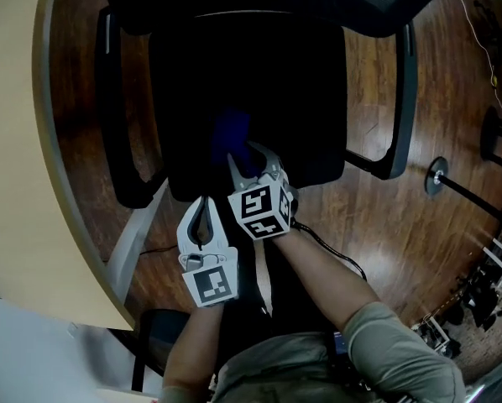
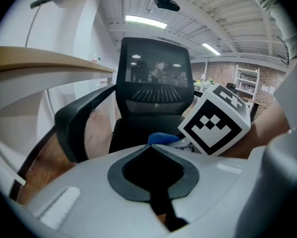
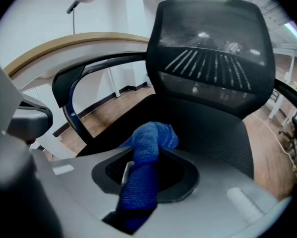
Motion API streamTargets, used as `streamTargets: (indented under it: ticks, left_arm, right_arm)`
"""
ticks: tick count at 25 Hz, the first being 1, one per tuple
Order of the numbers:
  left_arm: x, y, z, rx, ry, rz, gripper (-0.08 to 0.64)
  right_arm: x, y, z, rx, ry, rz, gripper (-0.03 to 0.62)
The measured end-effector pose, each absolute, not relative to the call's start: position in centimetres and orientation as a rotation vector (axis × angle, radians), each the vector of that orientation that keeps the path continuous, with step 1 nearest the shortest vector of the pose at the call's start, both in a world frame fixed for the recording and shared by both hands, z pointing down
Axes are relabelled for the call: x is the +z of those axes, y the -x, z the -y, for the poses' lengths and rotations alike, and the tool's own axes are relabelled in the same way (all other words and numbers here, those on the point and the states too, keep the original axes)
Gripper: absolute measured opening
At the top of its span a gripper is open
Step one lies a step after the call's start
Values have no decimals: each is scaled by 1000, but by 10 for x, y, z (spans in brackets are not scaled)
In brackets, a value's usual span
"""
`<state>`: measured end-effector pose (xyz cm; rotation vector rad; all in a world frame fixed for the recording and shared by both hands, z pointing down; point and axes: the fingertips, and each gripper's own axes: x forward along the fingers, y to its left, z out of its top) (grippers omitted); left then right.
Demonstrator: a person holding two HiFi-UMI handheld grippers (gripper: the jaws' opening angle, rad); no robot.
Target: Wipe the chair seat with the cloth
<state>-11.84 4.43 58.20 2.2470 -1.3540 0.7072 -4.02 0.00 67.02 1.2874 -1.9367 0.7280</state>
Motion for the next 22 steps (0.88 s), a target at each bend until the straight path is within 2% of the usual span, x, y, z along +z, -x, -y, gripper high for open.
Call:
streamTargets:
  ticks: [12, 22]
  left_arm:
    - [567, -5, -38, 734, -2466, 1079, 3]
    - [580, -62, -59, 776, -2516, 958, 3]
  right_arm:
    - [660, -135, -39, 907, -1738, 1637, 107]
    - [680, -212, -91, 1069, -1950, 1393, 106]
